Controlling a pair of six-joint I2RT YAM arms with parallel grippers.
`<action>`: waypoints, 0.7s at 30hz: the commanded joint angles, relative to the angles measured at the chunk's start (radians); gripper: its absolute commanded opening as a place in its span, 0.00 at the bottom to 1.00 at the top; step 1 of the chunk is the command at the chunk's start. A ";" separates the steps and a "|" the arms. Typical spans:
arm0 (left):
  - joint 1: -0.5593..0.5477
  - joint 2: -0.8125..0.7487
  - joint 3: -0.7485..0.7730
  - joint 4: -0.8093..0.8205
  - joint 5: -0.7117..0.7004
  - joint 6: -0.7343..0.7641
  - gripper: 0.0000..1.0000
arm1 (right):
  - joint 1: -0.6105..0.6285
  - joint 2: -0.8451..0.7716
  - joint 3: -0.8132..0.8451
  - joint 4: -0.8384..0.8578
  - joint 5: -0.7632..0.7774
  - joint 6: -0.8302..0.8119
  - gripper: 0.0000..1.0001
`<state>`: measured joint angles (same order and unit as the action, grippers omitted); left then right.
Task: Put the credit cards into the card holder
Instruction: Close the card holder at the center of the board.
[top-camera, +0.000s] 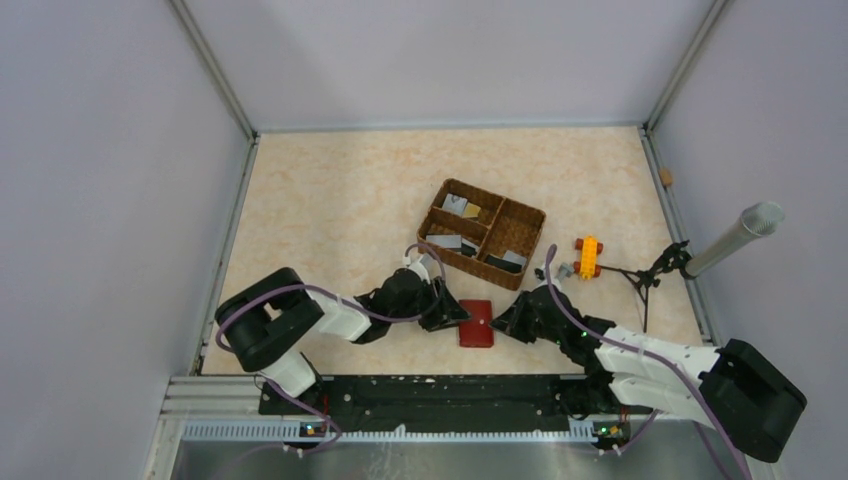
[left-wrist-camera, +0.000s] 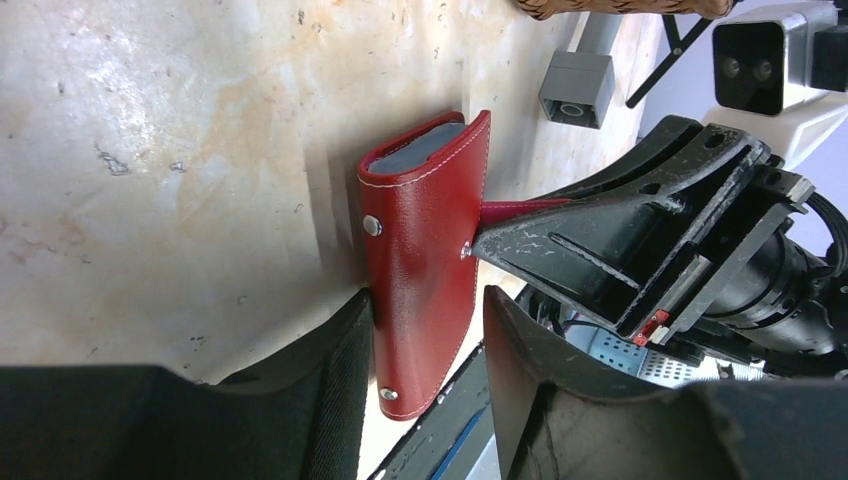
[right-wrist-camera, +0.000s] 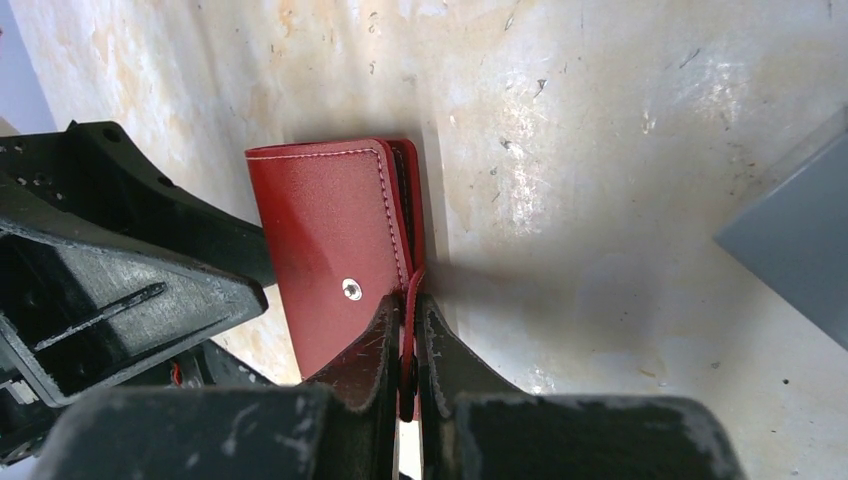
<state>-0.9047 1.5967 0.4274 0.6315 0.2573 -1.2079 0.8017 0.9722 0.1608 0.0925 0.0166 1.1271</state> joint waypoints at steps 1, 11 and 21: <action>-0.003 0.015 -0.016 0.201 0.038 -0.027 0.43 | -0.005 0.037 -0.044 -0.057 0.026 -0.007 0.00; -0.003 0.068 -0.008 0.292 0.081 -0.041 0.37 | -0.005 0.027 -0.069 0.022 0.000 0.011 0.00; -0.007 0.110 0.005 0.353 0.112 -0.055 0.08 | -0.005 -0.035 -0.079 0.041 -0.007 0.016 0.00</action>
<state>-0.9009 1.7012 0.4011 0.8471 0.3115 -1.2442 0.8017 0.9508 0.1043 0.1928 0.0101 1.1645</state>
